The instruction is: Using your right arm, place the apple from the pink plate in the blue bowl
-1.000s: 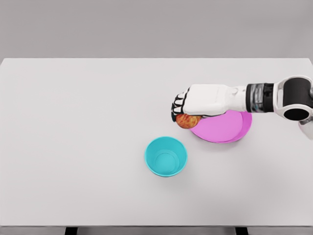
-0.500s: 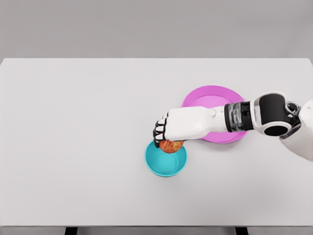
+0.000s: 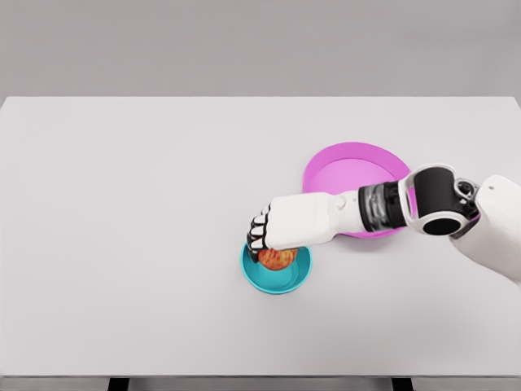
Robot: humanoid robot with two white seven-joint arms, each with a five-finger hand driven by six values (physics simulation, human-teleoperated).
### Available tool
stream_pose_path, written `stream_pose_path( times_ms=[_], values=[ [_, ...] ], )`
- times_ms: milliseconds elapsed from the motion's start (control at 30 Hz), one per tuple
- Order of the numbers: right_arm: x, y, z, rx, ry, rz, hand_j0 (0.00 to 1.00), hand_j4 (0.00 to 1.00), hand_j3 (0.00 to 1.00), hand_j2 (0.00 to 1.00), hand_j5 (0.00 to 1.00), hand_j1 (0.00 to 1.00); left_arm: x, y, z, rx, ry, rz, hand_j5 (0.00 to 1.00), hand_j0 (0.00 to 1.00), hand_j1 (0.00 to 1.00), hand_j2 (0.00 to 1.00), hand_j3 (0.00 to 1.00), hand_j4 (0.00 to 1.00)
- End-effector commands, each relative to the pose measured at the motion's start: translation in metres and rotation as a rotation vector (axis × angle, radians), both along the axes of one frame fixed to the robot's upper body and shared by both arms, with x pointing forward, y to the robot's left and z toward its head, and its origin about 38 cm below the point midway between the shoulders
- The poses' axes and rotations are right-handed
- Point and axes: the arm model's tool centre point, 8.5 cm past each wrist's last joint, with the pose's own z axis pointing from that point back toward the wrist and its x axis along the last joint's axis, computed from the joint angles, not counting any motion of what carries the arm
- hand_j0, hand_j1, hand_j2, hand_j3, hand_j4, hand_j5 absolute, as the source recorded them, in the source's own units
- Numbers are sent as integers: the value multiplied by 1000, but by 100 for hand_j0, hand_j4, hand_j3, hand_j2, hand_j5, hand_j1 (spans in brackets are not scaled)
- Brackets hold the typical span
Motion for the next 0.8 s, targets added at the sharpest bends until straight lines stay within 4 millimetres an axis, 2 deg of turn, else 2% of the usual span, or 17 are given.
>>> stream_pose_path(
  times_ms=[0, 100, 133, 167, 567, 633, 700, 733, 767],
  values=[
    [-1, 0, -3, -2, 10, 0, 47, 47, 47, 47, 47, 47, 0, 0, 0, 0, 0, 1, 100, 100, 100, 100, 100, 100],
    [0, -1, -3, -4, 12, -4, 48, 48, 48, 48, 48, 48, 0, 0, 0, 0, 0, 1, 100, 100, 100, 100, 100, 100],
    [0, -1, -4, -5, 13, -3, 57, 57, 57, 57, 57, 57, 0, 0, 0, 0, 0, -1, 100, 100, 100, 100, 100, 100],
    [0, -1, -4, -4, 15, -5, 100, 100, 100, 100, 100, 100, 0, 0, 0, 0, 0, -1, 100, 100, 100, 100, 100, 100],
    [-1, 0, -2, -2, 9, 2, 100, 100, 100, 100, 100, 100, 0, 0, 0, 0, 0, -1, 100, 100, 100, 100, 100, 100],
    [5, -2, 10, 17, -13, -11, 100, 100, 100, 100, 100, 100, 0, 0, 0, 0, 0, -1, 100, 100, 100, 100, 100, 100],
    [25, -25, 50, 94, -102, -101, 100, 100, 100, 100, 100, 100, 0, 0, 0, 0, 0, -1, 100, 100, 100, 100, 100, 100],
    [30, -35, 62, 110, -130, -130, 100, 100, 100, 100, 100, 100, 0, 0, 0, 0, 0, -1, 100, 100, 100, 100, 100, 100],
    [36, -57, 79, 119, -171, -185, 100, 100, 100, 100, 100, 100, 0, 0, 0, 0, 0, -1, 100, 100, 100, 100, 100, 100]
  ],
)
